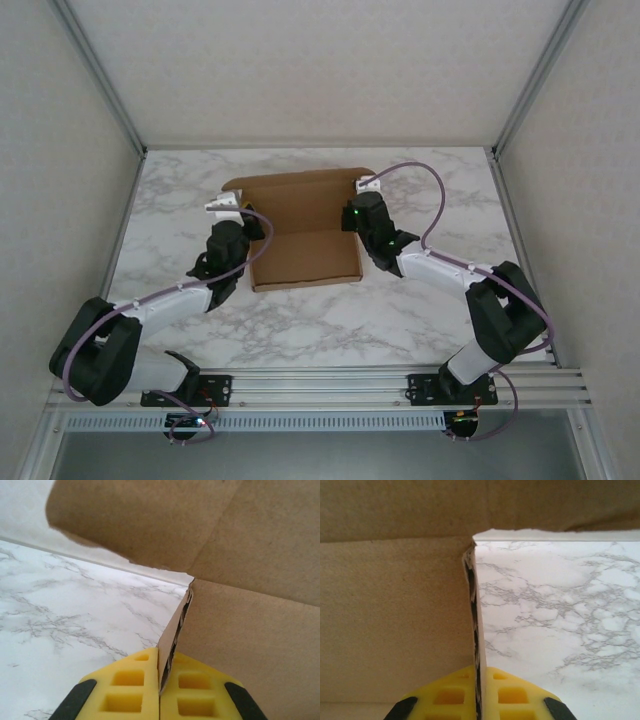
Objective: Fold the paper box
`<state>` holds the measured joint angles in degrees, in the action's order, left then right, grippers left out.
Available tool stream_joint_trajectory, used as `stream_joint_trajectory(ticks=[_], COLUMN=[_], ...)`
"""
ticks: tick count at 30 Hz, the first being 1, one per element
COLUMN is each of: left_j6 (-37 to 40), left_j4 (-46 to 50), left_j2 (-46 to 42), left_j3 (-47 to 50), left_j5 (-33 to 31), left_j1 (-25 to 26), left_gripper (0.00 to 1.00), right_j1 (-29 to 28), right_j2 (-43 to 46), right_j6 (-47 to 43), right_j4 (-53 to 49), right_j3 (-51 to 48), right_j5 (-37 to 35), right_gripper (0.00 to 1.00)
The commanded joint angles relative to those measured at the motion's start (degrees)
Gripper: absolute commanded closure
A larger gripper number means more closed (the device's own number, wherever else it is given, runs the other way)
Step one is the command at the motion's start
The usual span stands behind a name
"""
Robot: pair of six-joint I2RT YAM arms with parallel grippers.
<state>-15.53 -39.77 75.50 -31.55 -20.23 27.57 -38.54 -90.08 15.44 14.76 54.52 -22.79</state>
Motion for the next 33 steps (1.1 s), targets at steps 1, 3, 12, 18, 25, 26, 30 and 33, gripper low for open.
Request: stream_joint_trajectory(ticks=[1,3,12,18,25,26,30,33], left_j6=[-1.8,-1.7,-2.7,-3.5,-5.9,-6.3,-9.6,-12.0], left_j4=[-9.7,-14.4,-25.8,-26.8,-25.8,-25.7,-26.7,-27.8], left_j2=[-0.8,-0.9,2.2,2.3,-0.9,-1.4,-1.8,-0.3], left_j3=[2.4,5.5,12.5,15.1,20.3,21.0,24.2,25.7], left_j5=[3.3,3.6,4.0,0.6,-4.4,-4.6,-5.8,-6.2], left_j1=[2.5,3.2,4.9,8.5,12.2,12.4,13.3,13.8], left_gripper=[1.00,1.00,1.00,1.00,1.00,1.00,1.00,1.00], right_j1=[-1.8,-1.8,-1.8,-1.8,-1.9,-1.9,-2.8,-3.5], right_j2=[1.8,1.7,1.9,2.4,2.7,2.9,2.9,2.1], right_j6=[-1.1,-2.2,-3.2,-2.7,-0.1,0.2,0.6,1.6], right_j4=[8.1,10.1,21.9,25.3,27.1,27.3,29.3,32.3], right_j3=[-1.8,-3.2,-11.1,-15.4,-18.9,-19.3,-21.7,-23.6], right_j5=[6.7,7.6,7.8,9.7,11.0,11.2,10.8,10.4], right_gripper=[1.00,1.00,1.00,1.00,1.00,1.00,1.00,1.00])
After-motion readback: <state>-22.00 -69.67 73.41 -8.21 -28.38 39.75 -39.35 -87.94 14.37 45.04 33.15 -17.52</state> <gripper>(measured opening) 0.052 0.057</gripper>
